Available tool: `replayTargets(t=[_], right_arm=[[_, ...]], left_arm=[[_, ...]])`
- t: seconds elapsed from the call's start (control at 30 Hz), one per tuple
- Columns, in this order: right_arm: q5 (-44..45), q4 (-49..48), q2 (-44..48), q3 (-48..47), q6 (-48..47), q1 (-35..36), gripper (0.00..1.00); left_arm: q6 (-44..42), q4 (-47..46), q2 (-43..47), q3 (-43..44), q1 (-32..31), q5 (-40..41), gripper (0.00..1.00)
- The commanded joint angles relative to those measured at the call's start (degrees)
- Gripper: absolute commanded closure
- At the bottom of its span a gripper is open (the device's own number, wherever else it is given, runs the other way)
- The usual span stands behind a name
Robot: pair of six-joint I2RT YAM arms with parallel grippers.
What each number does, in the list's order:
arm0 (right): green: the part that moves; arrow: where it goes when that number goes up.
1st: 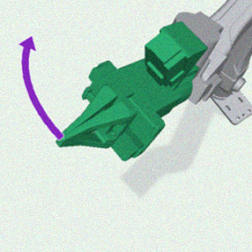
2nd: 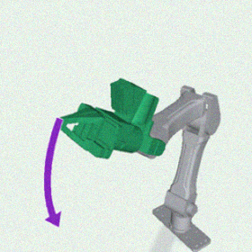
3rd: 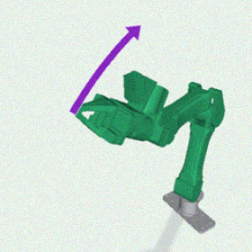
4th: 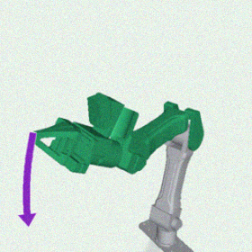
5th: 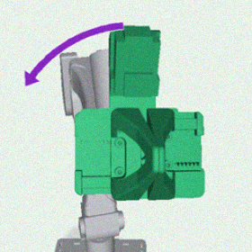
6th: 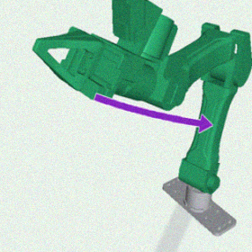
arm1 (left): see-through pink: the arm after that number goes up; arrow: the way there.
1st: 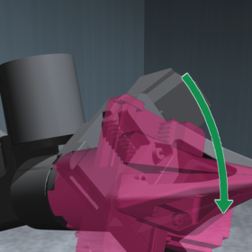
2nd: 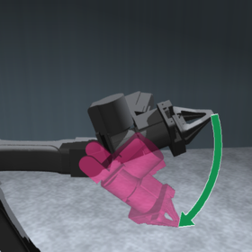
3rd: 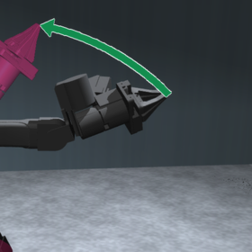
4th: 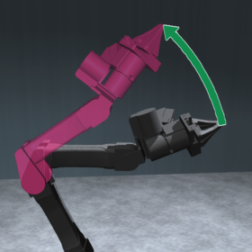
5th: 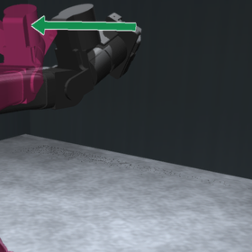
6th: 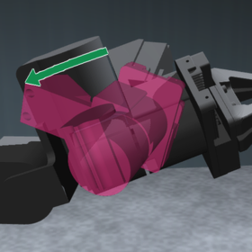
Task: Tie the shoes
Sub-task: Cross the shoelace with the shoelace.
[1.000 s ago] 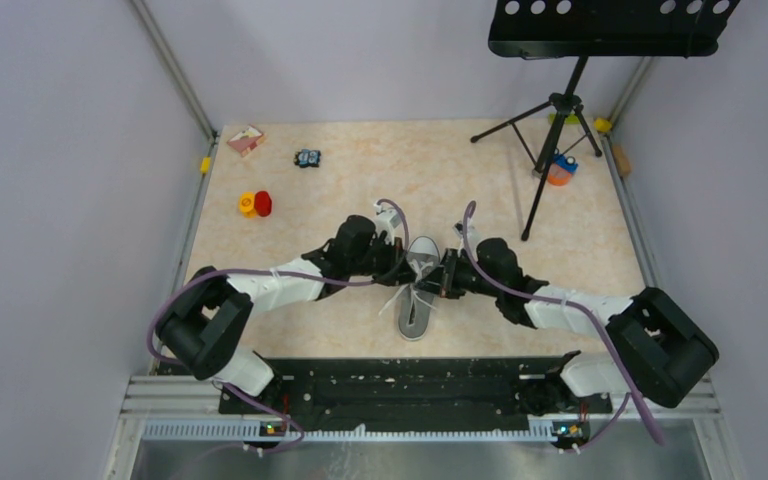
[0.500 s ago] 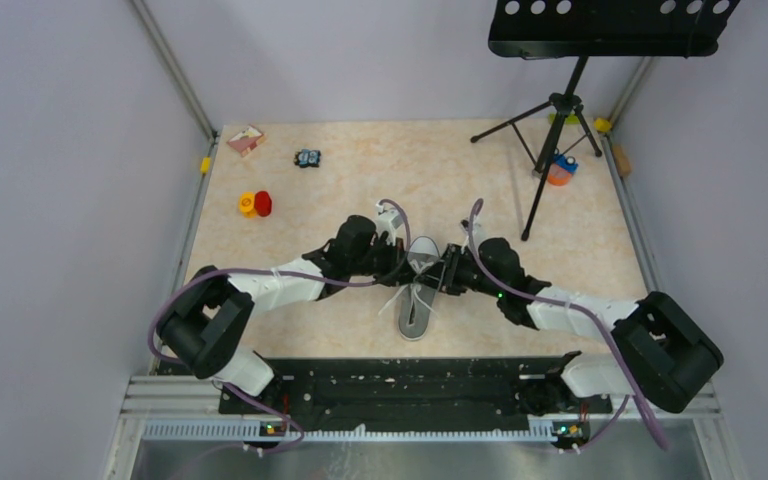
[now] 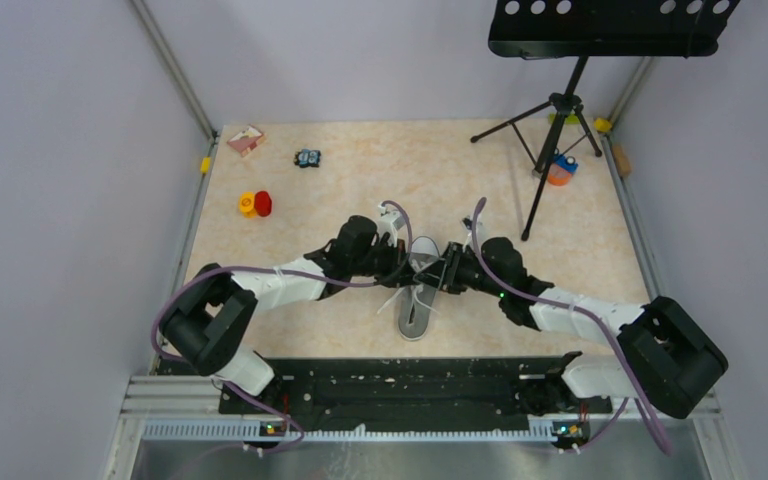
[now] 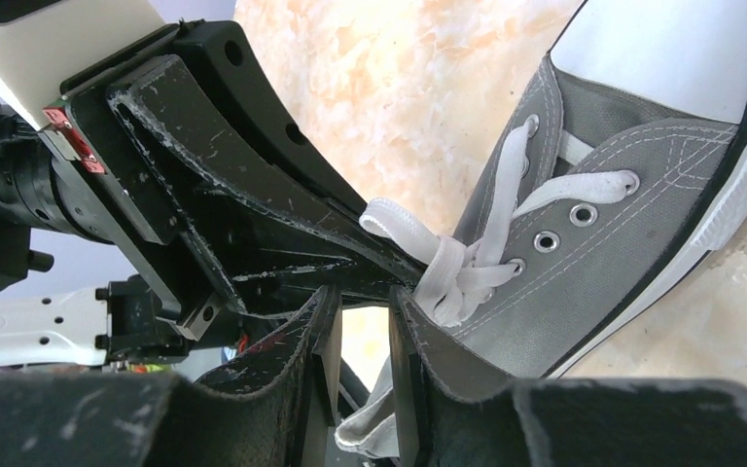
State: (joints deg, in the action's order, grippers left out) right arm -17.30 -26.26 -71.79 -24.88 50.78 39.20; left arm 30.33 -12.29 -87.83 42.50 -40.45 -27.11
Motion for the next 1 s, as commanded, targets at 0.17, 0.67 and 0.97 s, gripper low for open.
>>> replayTargets(t=[0.17,0.67,0.97], right_arm=[[2.72,0.1,2.42,-0.18,0.53,-0.89,0.74],[6.53,4.38,9.42,5.16,3.42,-5.16,0.74],[-2.36,-6.29,3.4,7.14,6.63,-5.27,0.74]], left_arm=[[-0.44,-1.68,-0.08,-0.04,-0.4,-1.0,1.0],[-0.62,-1.72,-0.32,0.3,-0.37,-1.18,1.0],[-0.8,-1.5,-0.09,0.48,-0.34,-1.1,1.0]])
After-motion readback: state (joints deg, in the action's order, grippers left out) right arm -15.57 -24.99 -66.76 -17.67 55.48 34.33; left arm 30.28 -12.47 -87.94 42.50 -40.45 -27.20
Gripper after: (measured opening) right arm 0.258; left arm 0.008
